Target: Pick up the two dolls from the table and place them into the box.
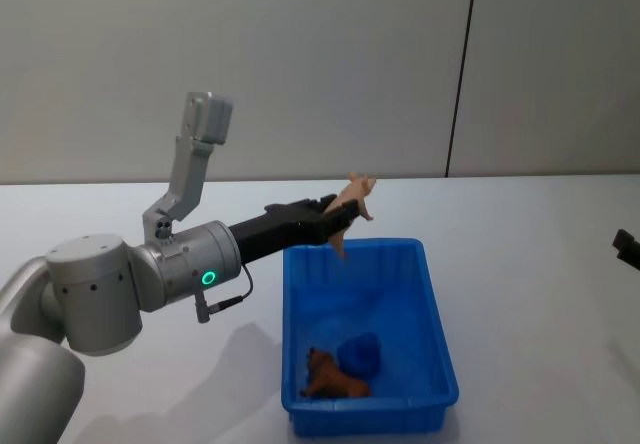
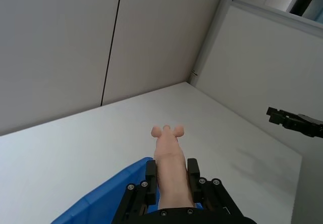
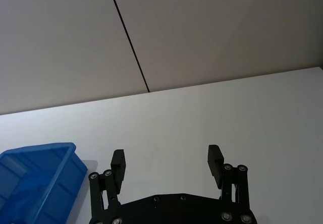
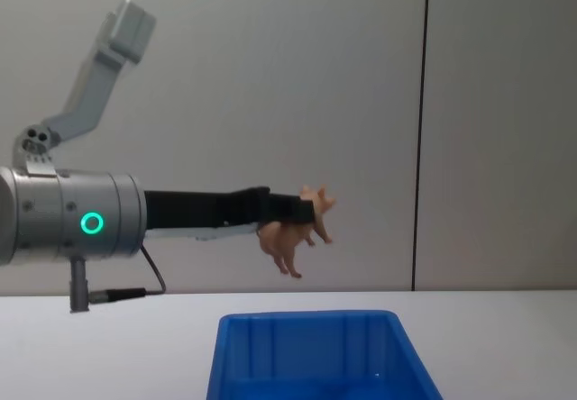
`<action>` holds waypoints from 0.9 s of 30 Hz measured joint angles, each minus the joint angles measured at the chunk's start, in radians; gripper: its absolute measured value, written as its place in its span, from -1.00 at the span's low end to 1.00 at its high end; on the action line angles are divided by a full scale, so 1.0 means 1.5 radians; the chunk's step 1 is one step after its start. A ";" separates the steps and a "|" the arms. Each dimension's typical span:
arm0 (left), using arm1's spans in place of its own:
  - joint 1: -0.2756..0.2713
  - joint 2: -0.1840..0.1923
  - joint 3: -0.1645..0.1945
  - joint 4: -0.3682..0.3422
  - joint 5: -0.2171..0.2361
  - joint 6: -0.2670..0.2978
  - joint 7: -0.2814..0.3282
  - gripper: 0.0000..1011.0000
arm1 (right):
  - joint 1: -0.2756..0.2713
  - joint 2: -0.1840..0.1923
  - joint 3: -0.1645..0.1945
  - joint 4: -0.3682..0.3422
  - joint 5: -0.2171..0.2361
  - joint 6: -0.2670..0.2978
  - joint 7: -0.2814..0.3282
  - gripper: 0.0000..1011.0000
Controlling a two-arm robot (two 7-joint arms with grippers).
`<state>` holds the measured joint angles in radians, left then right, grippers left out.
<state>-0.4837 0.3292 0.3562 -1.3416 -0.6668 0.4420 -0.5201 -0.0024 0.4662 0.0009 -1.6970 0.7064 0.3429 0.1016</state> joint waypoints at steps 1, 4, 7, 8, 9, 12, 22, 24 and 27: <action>-0.004 -0.002 0.001 0.007 0.001 0.007 -0.005 -0.24 | 0.000 0.000 0.000 0.000 0.000 0.000 0.000 0.98; -0.011 -0.005 0.004 0.019 0.003 0.018 -0.014 -0.09 | 0.000 0.000 0.000 0.000 0.000 0.000 0.000 0.98; -0.015 -0.008 0.005 0.028 0.004 0.026 -0.021 0.12 | 0.000 0.000 0.000 0.000 0.000 0.000 0.000 0.98; -0.017 -0.009 0.006 0.030 0.004 0.027 -0.023 0.16 | 0.000 0.000 0.000 0.000 0.000 0.000 0.000 0.98; -0.017 -0.009 0.006 0.032 0.005 0.029 -0.024 0.18 | 0.000 0.000 0.000 0.000 0.000 0.000 0.000 0.98; -0.021 -0.011 0.007 0.038 0.005 0.035 -0.029 0.39 | 0.000 0.000 0.000 0.000 0.000 0.000 0.000 0.98; -0.019 -0.009 0.008 0.033 0.006 0.021 -0.022 0.94 | 0.000 0.000 0.000 0.000 0.000 0.000 0.000 0.98; -0.017 -0.008 0.007 0.028 0.006 0.013 -0.017 0.98 | 0.000 0.000 0.000 0.000 0.000 0.000 0.000 0.98; -0.011 -0.004 0.006 0.017 0.006 -0.003 -0.005 0.98 | 0.000 0.000 0.000 0.000 0.000 0.000 0.000 0.98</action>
<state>-0.5005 0.3226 0.3659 -1.3158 -0.6585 0.4370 -0.5280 -0.0025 0.4662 0.0009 -1.6969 0.7065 0.3429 0.1016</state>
